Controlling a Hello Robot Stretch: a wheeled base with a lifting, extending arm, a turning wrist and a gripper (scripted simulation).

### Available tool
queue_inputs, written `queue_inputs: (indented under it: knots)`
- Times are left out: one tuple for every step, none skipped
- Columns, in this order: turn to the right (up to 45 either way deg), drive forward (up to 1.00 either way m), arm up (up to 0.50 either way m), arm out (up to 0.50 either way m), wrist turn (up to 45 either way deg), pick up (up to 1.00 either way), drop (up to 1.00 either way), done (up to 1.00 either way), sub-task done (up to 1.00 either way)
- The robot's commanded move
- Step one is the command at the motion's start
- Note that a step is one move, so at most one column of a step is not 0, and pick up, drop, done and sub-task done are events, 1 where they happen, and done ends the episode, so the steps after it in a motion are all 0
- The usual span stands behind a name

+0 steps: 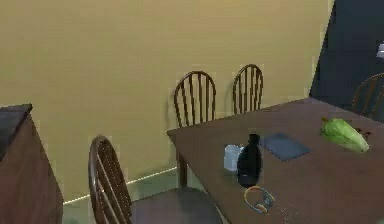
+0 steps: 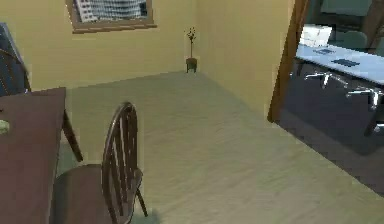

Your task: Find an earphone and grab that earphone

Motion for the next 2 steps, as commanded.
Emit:
queue_inputs:
  knots:
    - [-45.0,0.0,0.0,0.0,0.0,0.0,0.0,0.0,0.0]
    - [-9.0,0.0,0.0,0.0,0.0,0.0,0.0,0.0,0.0]
